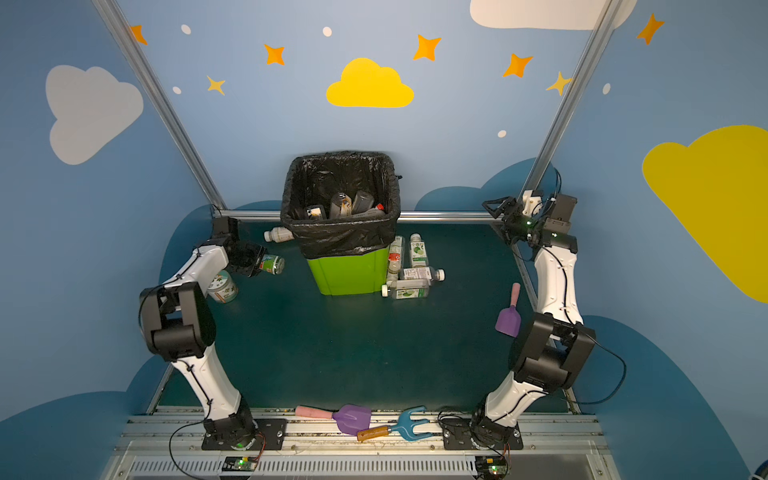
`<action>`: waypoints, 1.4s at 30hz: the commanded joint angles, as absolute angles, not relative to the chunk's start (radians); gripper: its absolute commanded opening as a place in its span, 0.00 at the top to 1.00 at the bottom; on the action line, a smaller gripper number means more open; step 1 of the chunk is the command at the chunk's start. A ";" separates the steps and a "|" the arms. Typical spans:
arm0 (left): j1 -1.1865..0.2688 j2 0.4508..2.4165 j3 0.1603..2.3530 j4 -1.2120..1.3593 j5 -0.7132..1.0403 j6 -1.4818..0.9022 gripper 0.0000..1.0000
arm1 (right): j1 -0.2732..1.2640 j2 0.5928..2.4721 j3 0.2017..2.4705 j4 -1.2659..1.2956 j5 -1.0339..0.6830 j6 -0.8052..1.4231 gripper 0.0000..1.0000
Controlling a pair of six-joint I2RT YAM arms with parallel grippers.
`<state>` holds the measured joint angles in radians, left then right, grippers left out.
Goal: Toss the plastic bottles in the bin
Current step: 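Close the left gripper on the red Qoo bottle and lift it, then swing the Qoo bottle over the bin and open the left gripper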
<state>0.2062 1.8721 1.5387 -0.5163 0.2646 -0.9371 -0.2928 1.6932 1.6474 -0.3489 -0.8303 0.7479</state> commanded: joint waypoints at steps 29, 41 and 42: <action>-0.174 2.034 2.855 -0.977 0.326 -0.516 0.00 | -0.182 1.534 1.675 -0.449 -0.753 0.690 0.13; -0.183 1.468 2.327 -0.792 0.009 -0.357 0.00 | -0.175 1.463 1.603 -0.456 -0.709 0.684 0.12; -0.183 1.422 2.273 -0.787 -0.011 -0.349 0.00 | -0.173 1.464 1.602 -0.459 -0.705 0.680 0.12</action>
<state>-0.1837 1.5108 2.3451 -0.8089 0.0742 -0.3996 -0.1791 1.4708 1.6188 -0.4530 -0.7258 0.6945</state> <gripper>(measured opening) 0.998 0.876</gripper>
